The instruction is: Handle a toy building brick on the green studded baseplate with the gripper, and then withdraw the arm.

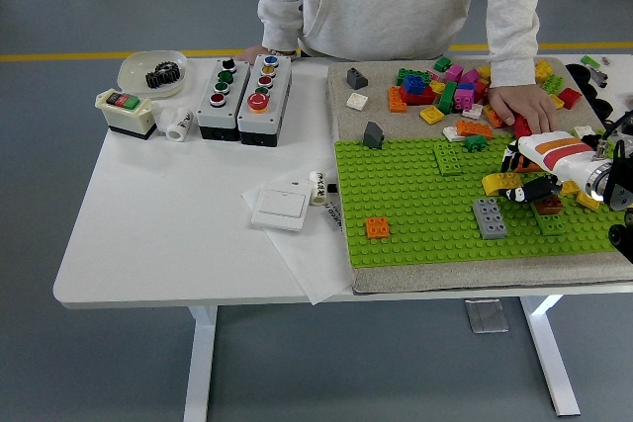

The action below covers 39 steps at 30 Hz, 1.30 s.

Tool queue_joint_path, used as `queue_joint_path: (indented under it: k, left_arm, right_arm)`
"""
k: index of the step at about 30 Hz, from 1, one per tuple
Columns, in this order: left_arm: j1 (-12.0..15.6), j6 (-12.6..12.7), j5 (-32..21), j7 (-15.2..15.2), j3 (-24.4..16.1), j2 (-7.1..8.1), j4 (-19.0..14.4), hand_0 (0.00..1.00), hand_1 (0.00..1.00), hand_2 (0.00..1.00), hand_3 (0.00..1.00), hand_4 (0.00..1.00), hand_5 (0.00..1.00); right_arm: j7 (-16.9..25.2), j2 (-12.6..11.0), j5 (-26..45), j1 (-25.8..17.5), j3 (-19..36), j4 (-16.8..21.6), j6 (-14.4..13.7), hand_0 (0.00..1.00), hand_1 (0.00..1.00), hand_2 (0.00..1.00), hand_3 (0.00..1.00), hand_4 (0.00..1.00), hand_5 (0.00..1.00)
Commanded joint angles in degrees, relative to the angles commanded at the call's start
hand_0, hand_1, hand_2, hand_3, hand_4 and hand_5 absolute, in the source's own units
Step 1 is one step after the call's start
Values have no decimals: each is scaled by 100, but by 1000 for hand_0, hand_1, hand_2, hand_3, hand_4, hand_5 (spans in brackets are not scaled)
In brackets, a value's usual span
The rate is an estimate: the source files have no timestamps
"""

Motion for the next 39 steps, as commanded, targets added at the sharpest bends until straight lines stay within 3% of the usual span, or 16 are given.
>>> queue_joint_path:
  k: [39]
  left_arm:
    - [-22,-7,-4,0,9,1,1,811,823,800,649,714,614]
  right_arm:
    - [155,-36,21,-5,-37,-32,-37,306,426,500,504,719,384]
